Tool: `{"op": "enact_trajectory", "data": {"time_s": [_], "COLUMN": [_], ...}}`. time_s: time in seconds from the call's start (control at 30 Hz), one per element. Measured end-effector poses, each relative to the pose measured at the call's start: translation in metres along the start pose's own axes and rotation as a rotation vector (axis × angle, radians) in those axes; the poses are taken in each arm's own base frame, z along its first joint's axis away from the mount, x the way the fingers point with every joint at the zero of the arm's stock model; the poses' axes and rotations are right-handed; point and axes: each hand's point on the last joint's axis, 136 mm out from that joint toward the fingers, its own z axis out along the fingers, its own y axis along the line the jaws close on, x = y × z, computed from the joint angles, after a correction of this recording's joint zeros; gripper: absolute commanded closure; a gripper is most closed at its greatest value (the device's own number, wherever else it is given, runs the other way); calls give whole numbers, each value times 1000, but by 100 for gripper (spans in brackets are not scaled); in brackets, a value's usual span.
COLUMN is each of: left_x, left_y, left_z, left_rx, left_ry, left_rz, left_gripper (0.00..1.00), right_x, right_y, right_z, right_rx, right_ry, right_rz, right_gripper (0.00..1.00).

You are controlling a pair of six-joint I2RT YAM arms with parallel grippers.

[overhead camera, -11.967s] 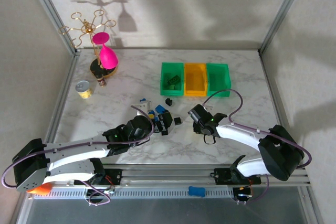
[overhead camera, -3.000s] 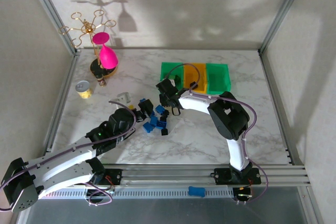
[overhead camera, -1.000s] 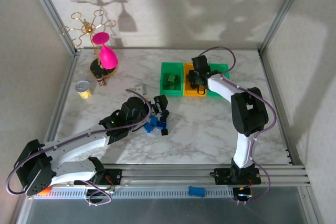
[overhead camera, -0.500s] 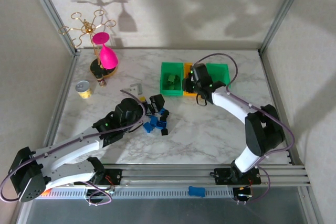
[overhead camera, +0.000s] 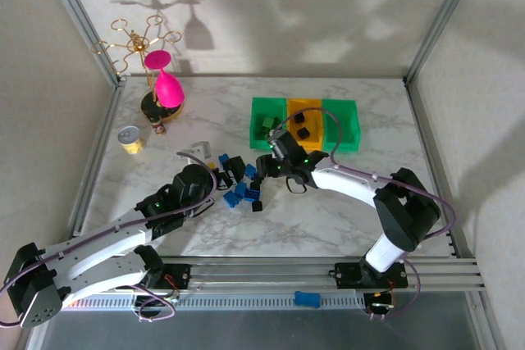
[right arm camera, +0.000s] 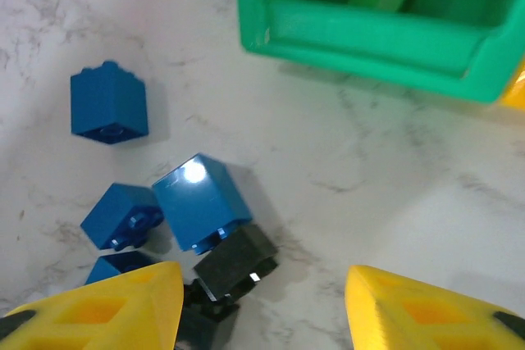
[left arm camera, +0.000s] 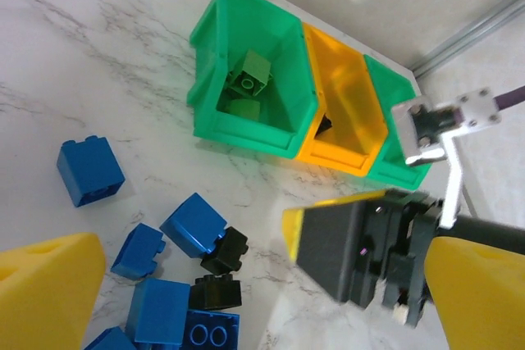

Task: Sort the legos into containers by color
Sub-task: Rotate the lego at the center of the table.

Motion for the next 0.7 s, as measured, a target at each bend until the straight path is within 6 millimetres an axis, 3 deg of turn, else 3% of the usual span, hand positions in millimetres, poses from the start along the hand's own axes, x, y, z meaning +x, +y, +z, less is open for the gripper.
{"op": "enact_trajectory", "data": {"time_s": [0.23, 0.43, 0.7], "left_x": [2, 2, 1], "left_y": [11, 20, 23], "left_z": [-2, -5, -6], "left_rx": [-34, -57, -74], "left_ry": [-9, -24, -35], "left_rz": [-13, -24, -22], "left_gripper": [1, 0, 0], "right_x": [25, 28, 30], "right_y": [13, 20, 13], "right_z": [30, 43, 51], "right_rx": [10, 12, 54], "right_ry": [76, 93, 92], "right_rz": [17, 29, 45], "right_gripper": [42, 40, 38]}}
